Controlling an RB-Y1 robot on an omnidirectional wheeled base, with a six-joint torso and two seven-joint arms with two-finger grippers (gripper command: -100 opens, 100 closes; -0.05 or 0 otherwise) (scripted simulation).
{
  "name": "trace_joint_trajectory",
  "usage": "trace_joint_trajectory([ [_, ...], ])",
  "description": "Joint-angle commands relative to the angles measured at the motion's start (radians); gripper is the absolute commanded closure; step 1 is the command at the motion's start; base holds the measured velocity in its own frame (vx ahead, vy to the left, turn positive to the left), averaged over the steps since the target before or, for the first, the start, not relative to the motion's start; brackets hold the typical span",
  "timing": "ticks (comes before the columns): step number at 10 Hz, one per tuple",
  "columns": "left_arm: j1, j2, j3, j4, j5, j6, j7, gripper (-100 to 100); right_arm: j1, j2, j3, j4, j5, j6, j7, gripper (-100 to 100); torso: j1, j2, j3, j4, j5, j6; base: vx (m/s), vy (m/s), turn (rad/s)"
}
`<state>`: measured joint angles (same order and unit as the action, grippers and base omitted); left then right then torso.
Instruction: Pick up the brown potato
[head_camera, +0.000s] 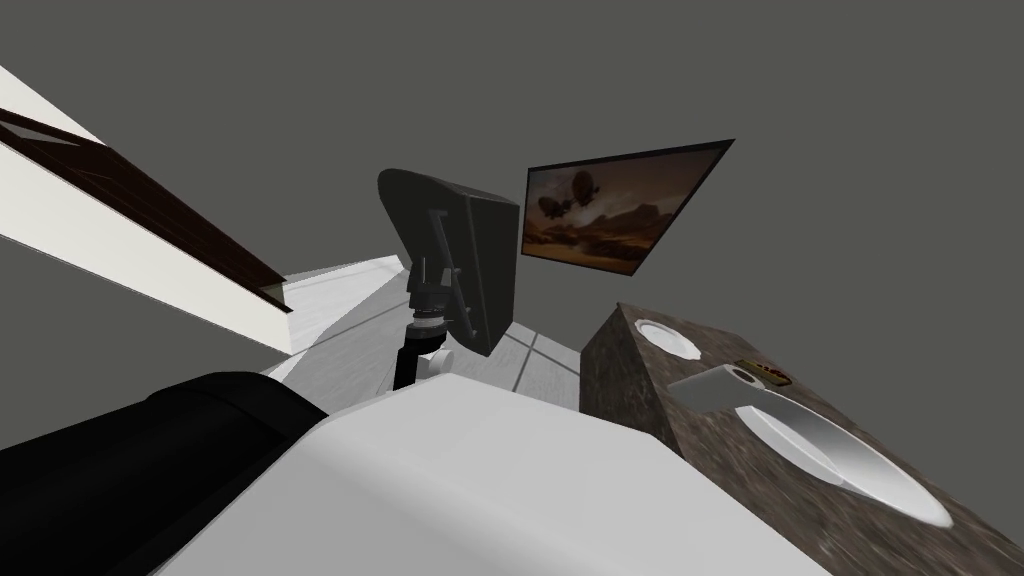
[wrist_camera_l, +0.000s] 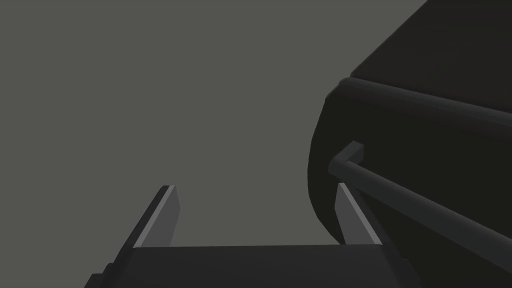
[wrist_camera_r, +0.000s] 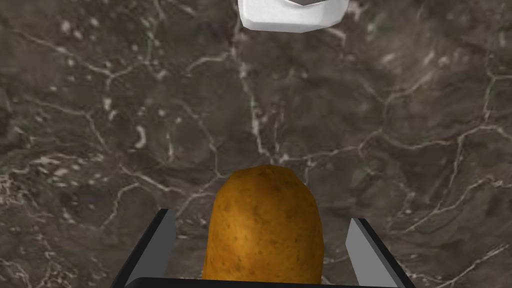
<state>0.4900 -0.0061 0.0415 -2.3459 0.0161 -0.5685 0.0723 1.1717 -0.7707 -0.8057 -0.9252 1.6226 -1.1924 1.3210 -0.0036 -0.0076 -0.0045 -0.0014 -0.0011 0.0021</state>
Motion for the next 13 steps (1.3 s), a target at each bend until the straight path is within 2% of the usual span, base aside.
trace_joint_trajectory([
  [1, 0.000, 0.000, 0.000, 0.000, 0.000, 0.000, 0.000, 0, 0.000, 0.000, 0.000, 0.000, 0.000, 0.000, 0.000, -100, 0.000, 0.000, 0.000, 0.000, 0.000, 0.000, 0.008, -0.003, 0.006],
  [2, 0.000, 0.000, 0.000, 0.000, 0.000, 0.000, 0.000, 0, 0.000, 0.000, 0.000, 0.001, 0.000, 0.000, 0.005, 100, 0.000, 0.002, 0.001, 0.001, 0.000, 0.000, 0.002, -0.001, -0.012],
  [6, 0.000, 0.000, 0.000, 0.000, 0.000, 0.000, 0.000, 0, 0.000, 0.000, 0.000, 0.001, 0.000, 0.000, 0.005, 100, 0.000, 0.004, 0.003, 0.001, 0.000, 0.000, 0.000, 0.000, 0.000],
  [7, 0.000, 0.000, 0.000, 0.000, 0.000, 0.000, 0.000, 0, 0.000, 0.000, 0.000, 0.001, 0.000, 0.000, 0.005, 0, 0.000, 0.004, 0.003, 0.001, 0.000, 0.000, 0.000, 0.000, 0.000],
  [8, 0.000, 0.000, 0.000, 0.000, 0.000, 0.000, 0.000, 0, 0.002, -0.021, 0.013, -0.030, -0.003, 0.003, -0.045, 100, 0.001, 0.004, 0.003, 0.001, 0.000, 0.000, -0.106, 0.038, 0.087],
  [9, 0.000, 0.000, 0.000, 0.000, 0.000, 0.000, 0.000, 0, 0.002, -0.021, 0.013, -0.030, -0.003, 0.003, -0.049, 100, 0.002, 0.009, 0.005, 0.002, 0.001, -0.002, -0.132, 0.027, 0.077],
  [10, 0.000, 0.000, 0.000, 0.000, 0.000, 0.000, 0.000, 0, 0.009, -0.042, 0.025, -0.068, -0.007, 0.005, -0.091, 100, 0.002, 0.011, 0.006, 0.003, 0.001, -0.001, -0.157, 0.019, 0.087],
  [12, 0.000, 0.000, 0.000, 0.000, 0.000, 0.000, 0.000, 0, 0.009, -0.042, 0.025, -0.068, -0.007, 0.005, -0.116, 100, 0.001, 0.013, 0.008, 0.003, 0.000, 0.000, -0.086, 0.003, 0.027],
  [13, 0.000, 0.000, 0.000, 0.000, 0.000, 0.000, 0.000, 0, 0.016, -0.063, 0.036, -0.106, -0.012, 0.007, -0.154, 100, 0.000, 0.009, 0.006, 0.003, 0.000, 0.000, -0.079, 0.007, 0.085],
])
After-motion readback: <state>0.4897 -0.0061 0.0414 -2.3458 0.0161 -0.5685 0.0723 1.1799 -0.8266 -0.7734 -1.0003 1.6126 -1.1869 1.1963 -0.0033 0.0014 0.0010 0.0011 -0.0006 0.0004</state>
